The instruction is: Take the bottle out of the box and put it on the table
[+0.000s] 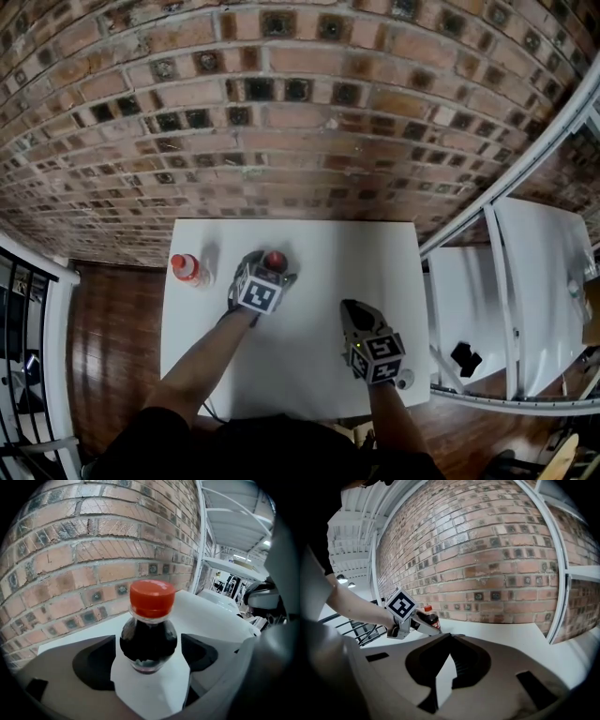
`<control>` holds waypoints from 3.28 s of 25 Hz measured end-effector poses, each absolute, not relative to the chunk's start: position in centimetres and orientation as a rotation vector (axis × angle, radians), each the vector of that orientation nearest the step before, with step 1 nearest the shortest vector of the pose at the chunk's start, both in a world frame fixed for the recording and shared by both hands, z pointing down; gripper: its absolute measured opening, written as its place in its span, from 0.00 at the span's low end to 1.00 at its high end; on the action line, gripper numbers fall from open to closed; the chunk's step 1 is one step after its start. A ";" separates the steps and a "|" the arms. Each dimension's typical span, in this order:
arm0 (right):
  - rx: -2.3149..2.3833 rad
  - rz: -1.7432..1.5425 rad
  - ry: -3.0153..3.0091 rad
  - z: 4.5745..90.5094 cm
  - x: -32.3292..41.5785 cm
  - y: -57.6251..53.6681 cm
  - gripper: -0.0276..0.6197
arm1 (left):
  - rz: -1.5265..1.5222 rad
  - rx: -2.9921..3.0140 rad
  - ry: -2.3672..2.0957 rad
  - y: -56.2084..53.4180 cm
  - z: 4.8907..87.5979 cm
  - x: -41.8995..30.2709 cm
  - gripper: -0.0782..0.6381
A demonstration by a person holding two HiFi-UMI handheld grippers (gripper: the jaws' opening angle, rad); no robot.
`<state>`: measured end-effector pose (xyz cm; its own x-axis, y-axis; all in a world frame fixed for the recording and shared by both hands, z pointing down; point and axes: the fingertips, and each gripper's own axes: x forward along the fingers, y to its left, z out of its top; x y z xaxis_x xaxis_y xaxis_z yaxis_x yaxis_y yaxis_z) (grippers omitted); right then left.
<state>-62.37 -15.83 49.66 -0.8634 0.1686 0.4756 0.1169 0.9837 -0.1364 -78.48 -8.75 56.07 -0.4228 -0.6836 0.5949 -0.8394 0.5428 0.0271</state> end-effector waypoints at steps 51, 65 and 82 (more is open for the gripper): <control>-0.374 0.038 -3.066 30.3 -30.9 -7.8 0.05 | -0.189 1.466 -2.912 13.8 27.7 -43.8 0.11; -0.227 0.199 -3.059 33.5 -25.9 -4.5 0.05 | -0.311 1.449 -2.928 20.1 28.2 -39.0 0.11; -0.148 0.307 -3.078 33.4 -26.0 -4.9 0.05 | -0.366 1.353 -2.936 22.8 29.8 -38.6 0.11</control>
